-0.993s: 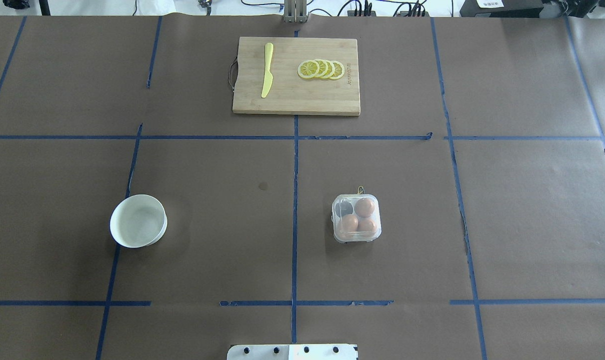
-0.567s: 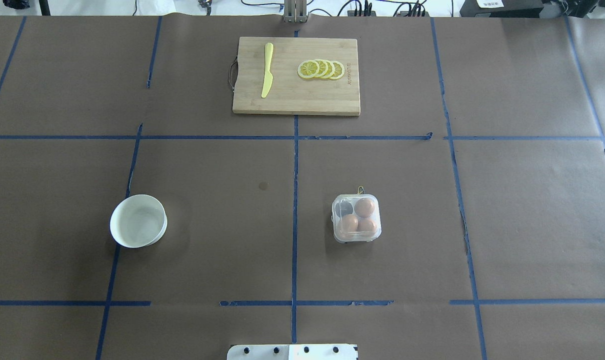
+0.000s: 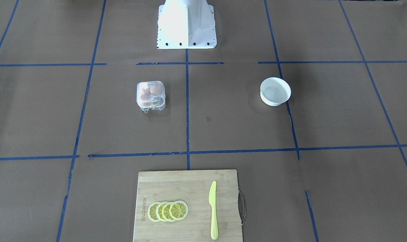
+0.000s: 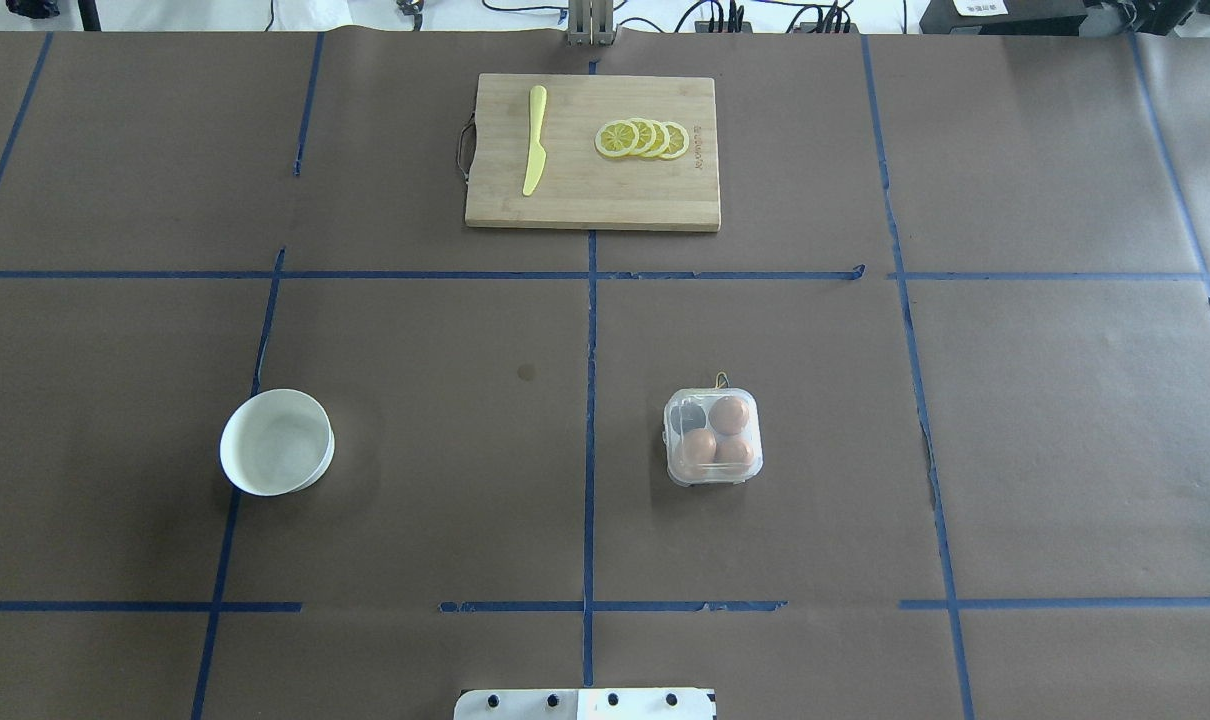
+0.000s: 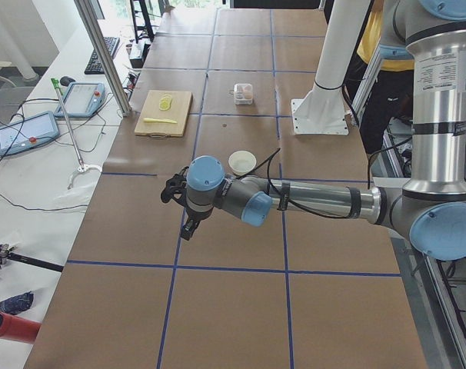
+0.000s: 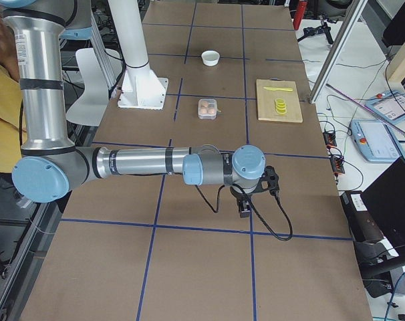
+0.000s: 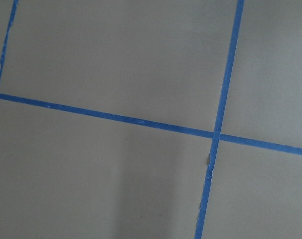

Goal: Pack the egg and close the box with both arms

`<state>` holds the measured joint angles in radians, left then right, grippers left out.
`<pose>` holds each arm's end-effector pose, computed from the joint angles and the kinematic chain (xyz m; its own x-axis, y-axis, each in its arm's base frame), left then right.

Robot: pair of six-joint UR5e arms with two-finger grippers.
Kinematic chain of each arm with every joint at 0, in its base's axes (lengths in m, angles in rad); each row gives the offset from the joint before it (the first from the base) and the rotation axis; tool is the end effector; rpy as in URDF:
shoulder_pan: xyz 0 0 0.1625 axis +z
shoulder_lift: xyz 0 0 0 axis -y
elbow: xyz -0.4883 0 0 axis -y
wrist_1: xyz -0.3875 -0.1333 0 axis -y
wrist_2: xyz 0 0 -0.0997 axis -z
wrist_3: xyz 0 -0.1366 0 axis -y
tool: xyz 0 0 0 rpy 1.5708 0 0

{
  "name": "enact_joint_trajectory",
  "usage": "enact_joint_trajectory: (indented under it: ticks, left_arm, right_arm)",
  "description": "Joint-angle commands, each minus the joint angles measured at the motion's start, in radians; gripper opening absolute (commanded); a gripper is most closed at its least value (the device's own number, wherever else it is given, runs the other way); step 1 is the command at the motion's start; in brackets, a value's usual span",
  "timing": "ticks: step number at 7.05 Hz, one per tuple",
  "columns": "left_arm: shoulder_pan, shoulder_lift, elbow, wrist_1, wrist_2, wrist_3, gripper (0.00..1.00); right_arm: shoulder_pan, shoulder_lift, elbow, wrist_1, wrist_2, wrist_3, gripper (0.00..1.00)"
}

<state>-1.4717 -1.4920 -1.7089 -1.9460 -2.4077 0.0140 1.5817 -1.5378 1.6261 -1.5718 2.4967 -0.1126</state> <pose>0.0155 -0.4781 0.6673 0.6342 0.3899 -0.6676 -0.0986 0.8973 0.4304 0.0297 -0.5083 0.6895 0.5992 -0.1746 0.7813 0.0568 0.9827 0.1761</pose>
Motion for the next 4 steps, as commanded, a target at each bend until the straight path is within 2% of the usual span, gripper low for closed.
enact_joint_trajectory:
  ticks: [1,3,4]
  left_arm:
    - [-0.002,0.003,0.006,0.001,0.002,0.000,1.00]
    - [0.001,-0.004,0.017,-0.001,0.009,0.001,1.00]
    - [0.002,-0.007,0.017,0.001,0.010,0.000,1.00]
  right_arm:
    - [0.001,-0.002,0.000,0.000,-0.034,0.010,1.00]
    - [-0.002,0.002,0.005,0.000,-0.160,0.013,1.00]
    - [-0.003,-0.008,0.027,-0.002,-0.176,0.007,1.00]
